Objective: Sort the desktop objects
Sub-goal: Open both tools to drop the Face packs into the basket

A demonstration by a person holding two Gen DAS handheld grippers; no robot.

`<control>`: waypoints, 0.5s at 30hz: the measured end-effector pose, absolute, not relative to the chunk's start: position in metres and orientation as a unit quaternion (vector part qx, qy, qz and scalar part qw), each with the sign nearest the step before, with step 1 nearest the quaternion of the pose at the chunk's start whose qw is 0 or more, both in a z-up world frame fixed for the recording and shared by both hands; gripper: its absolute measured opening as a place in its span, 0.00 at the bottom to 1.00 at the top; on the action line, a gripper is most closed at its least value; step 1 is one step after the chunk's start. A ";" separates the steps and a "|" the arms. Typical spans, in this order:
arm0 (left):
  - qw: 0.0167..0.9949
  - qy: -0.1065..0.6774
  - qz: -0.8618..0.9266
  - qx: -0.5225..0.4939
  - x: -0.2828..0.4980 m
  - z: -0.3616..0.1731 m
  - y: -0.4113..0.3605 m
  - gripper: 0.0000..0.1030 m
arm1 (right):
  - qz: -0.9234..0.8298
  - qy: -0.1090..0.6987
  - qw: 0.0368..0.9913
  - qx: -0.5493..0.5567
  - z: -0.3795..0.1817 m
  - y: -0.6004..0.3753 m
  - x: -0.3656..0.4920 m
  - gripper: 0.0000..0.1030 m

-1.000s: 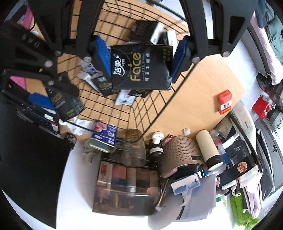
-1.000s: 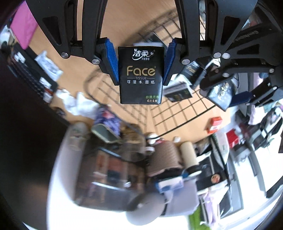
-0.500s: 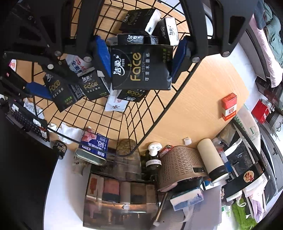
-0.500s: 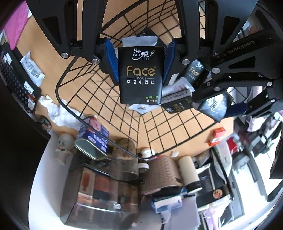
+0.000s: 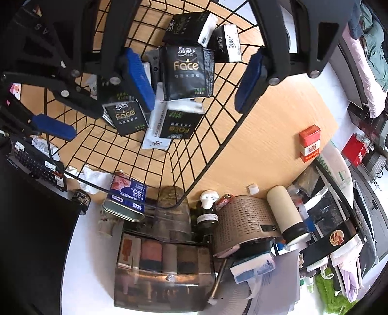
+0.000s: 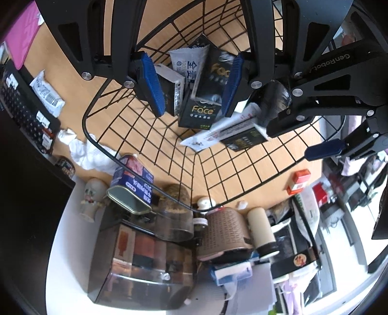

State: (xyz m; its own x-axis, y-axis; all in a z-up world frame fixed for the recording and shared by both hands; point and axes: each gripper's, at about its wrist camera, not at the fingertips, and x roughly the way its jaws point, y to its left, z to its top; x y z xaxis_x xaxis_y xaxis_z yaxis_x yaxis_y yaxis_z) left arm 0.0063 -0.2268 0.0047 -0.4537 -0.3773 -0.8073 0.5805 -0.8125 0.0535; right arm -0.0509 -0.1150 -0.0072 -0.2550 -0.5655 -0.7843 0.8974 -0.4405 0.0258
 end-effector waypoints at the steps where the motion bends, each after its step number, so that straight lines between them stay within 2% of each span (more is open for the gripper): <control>1: 0.284 0.115 -0.845 0.439 0.006 0.005 -0.227 0.71 | -0.761 0.221 0.480 0.376 -0.007 -0.115 -0.051 0.48; 10: 0.264 0.123 -0.860 0.420 0.015 0.026 -0.215 0.71 | -0.763 0.219 0.487 0.365 0.010 -0.103 -0.048 0.48; 15: 0.222 0.114 -0.879 0.407 0.015 0.039 -0.175 0.76 | -0.778 0.212 0.479 0.347 0.033 -0.060 -0.047 0.52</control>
State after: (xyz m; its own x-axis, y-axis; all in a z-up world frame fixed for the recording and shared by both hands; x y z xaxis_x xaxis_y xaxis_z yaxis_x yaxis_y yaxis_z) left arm 0.0153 -0.1752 0.0391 -0.5709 -0.2968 -0.7655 0.4824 -0.8757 -0.0203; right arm -0.0465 -0.0604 0.0326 -0.2993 -0.5986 -0.7431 0.8925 -0.4510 0.0038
